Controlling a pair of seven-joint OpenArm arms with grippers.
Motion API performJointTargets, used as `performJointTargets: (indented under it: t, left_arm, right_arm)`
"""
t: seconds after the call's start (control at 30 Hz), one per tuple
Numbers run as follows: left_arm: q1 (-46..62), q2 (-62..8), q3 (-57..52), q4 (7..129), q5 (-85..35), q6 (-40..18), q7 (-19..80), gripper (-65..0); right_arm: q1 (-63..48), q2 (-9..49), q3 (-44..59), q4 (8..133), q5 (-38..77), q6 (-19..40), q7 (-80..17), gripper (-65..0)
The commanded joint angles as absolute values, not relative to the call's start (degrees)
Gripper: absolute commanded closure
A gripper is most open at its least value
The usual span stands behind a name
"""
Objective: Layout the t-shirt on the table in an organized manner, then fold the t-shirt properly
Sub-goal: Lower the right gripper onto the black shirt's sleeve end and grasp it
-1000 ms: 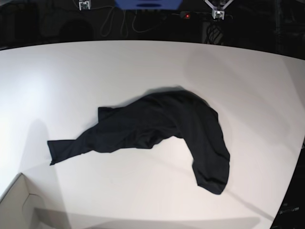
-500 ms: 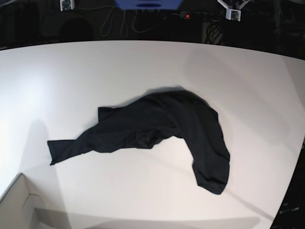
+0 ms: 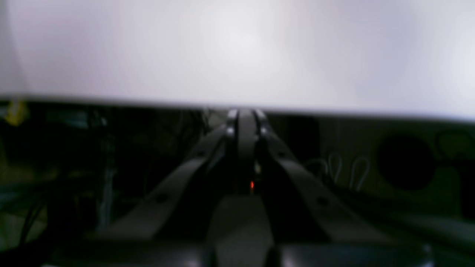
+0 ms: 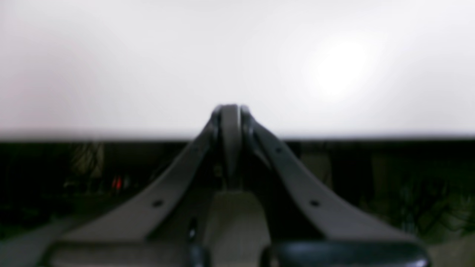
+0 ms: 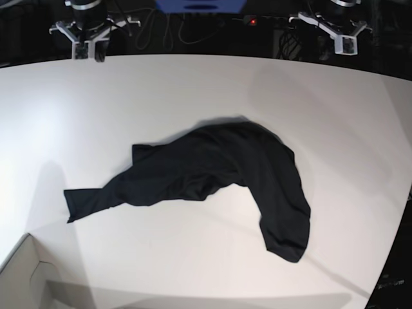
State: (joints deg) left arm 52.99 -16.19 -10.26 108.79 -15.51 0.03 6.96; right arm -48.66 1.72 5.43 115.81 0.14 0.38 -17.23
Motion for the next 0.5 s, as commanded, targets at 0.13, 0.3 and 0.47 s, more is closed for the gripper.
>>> performJointTargets:
  t: [0.13, 0.3, 0.47]
  left_arm:
    - [53.49, -16.31, -10.51, 111.52, -15.43, 0.04, 5.76, -0.4]
    - [50.95, -15.96, -10.07, 112.13, -15.52, 0.04, 5.76, -0.5]
    - [49.10, -14.73, -10.51, 112.13, -15.52, -0.04, 5.76, -0.6]
  right_arm:
    - [-45.05, 1.63, 5.76, 116.53, -0.04, 0.31, -17.19, 0.0]
    - [-40.84, 1.19, 5.67, 116.70, -0.04, 0.31, -17.19, 0.0]
    - [-38.37, -0.84, 5.49, 116.70, -0.04, 0.31, -17.19, -2.9]
